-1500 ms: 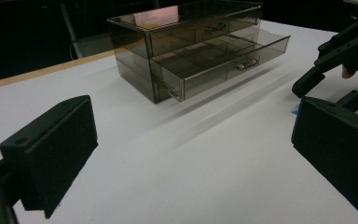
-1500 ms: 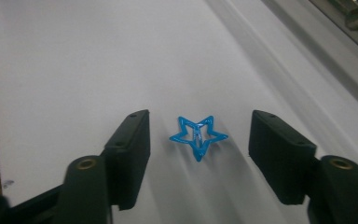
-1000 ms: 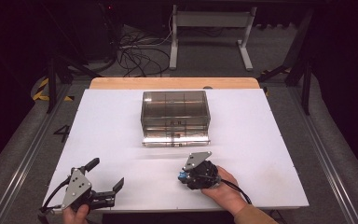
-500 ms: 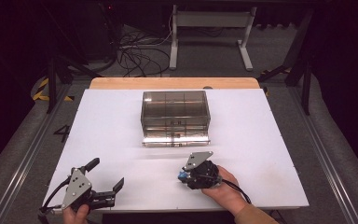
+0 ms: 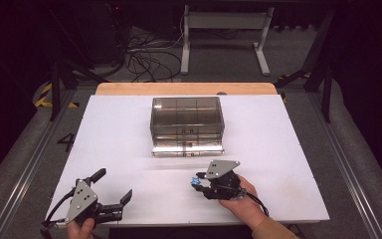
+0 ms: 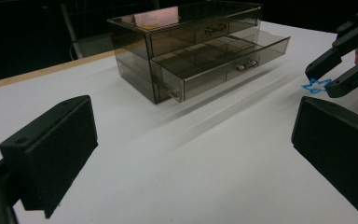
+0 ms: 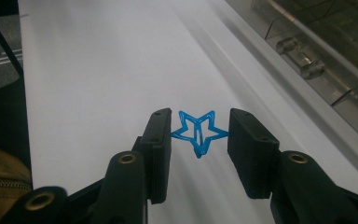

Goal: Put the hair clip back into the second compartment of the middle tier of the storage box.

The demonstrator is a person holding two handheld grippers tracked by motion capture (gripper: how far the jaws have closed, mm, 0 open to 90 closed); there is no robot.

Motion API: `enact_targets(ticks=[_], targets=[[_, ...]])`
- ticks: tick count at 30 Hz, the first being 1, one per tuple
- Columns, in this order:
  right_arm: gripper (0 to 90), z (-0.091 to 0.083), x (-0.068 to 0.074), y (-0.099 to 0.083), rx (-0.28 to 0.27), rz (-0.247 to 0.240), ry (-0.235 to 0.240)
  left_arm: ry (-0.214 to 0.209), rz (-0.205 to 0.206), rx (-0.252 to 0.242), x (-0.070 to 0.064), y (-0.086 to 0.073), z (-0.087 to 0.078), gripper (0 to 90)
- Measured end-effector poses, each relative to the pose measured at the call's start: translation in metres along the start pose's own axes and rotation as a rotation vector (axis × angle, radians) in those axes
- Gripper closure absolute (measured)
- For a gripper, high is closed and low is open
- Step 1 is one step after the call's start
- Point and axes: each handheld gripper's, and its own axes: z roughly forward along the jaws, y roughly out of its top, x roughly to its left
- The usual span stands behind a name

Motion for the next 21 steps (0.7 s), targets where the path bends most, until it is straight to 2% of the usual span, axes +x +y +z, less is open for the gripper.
enact_targets(ticks=[8,21], targets=[[60.6,-0.012,-0.001,0.0,-0.088,0.007,-0.01,0.0,0.0,0.001,0.0,0.0,0.0,0.8],[60.6,-0.016,-0.002,0.0,-0.115,0.009,-0.017,0.001,0.001,0.0,0.0,0.0,-0.001,0.8]])
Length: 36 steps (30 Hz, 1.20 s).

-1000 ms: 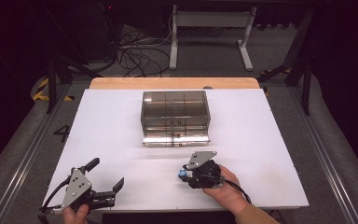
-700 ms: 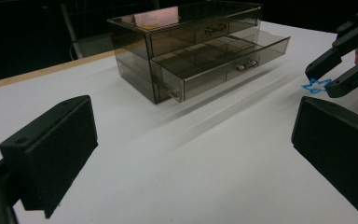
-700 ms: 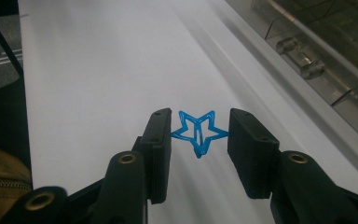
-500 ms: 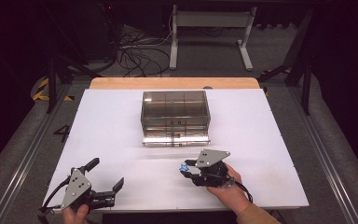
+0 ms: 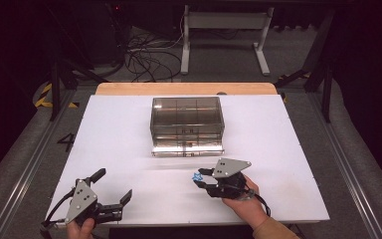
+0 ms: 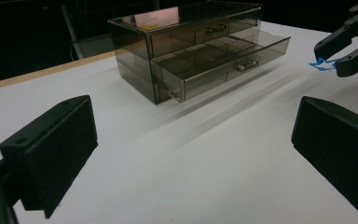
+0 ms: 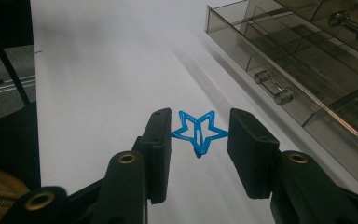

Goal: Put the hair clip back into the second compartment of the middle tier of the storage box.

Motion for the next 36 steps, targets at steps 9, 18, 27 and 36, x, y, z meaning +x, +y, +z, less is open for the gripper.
enact_targets(ticks=[9,18,27,36], targets=[[60.6,-0.001,0.0,0.001,0.002,0.002,0.002,0.001,0.001,-0.001,0.0,0.0,0.0,0.8],[60.6,-0.002,-0.007,0.013,0.029,0.004,0.0,0.003,0.001,0.0,0.0,0.0,0.0,0.8],[60.6,-0.002,-0.016,0.027,0.05,0.023,-0.008,0.003,0.002,-0.001,0.0,0.0,0.0,0.8],[60.6,-0.002,-0.024,0.041,0.057,0.042,-0.017,0.002,0.001,0.0,0.0,0.0,0.0,0.8]])
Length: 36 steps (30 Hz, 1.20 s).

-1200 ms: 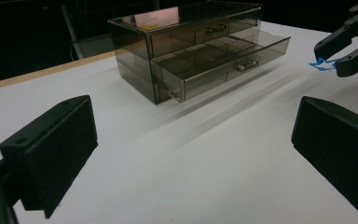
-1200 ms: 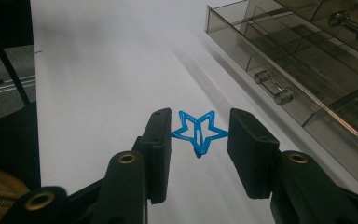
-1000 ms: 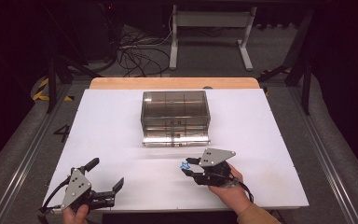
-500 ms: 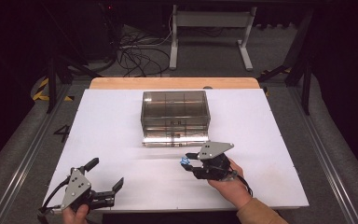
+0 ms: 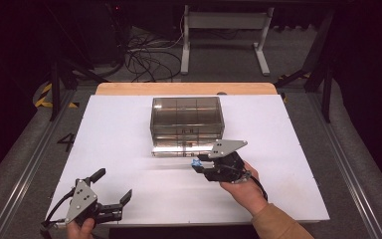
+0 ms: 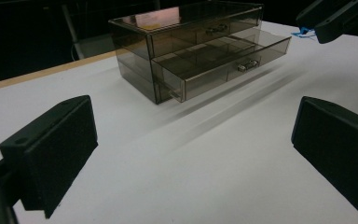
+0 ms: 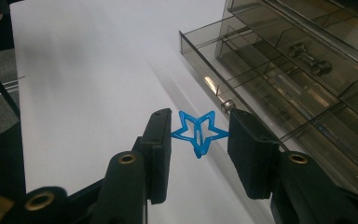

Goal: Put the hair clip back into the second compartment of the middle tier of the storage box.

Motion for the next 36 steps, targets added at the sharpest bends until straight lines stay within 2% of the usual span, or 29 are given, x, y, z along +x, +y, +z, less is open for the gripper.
enact_targets(ticks=[18,36], targets=[[60.6,0.012,-0.012,0.023,-0.009,0.03,-0.002,0.002,-0.001,0.001,0.0,0.0,0.0,0.8],[60.6,0.029,-0.023,0.042,0.031,0.053,-0.025,0.003,-0.002,-0.001,0.001,0.0,0.0,0.8]])
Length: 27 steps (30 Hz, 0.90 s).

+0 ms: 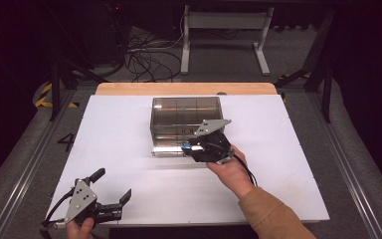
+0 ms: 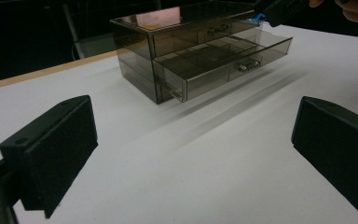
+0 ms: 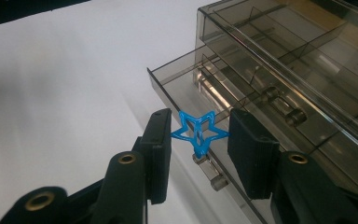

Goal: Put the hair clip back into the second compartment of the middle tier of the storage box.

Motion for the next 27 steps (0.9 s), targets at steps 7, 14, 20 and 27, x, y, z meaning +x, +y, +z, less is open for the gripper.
enact_targets(ticks=[7,14,20,27], targets=[[60.6,0.007,-0.003,0.004,0.012,0.01,-0.004,-0.001,-0.001,0.0,0.0,0.0,0.0,0.8],[60.6,0.015,-0.007,0.009,0.032,0.036,-0.031,-0.002,0.0,0.003,0.0,0.0,0.0,0.8],[60.6,0.025,-0.012,0.01,0.059,0.053,-0.045,-0.001,0.001,0.0,0.0,0.0,0.0,0.8],[60.6,0.028,-0.014,0.011,0.07,0.053,-0.052,-0.002,-0.002,-0.002,0.0,0.0,0.0,0.8]])
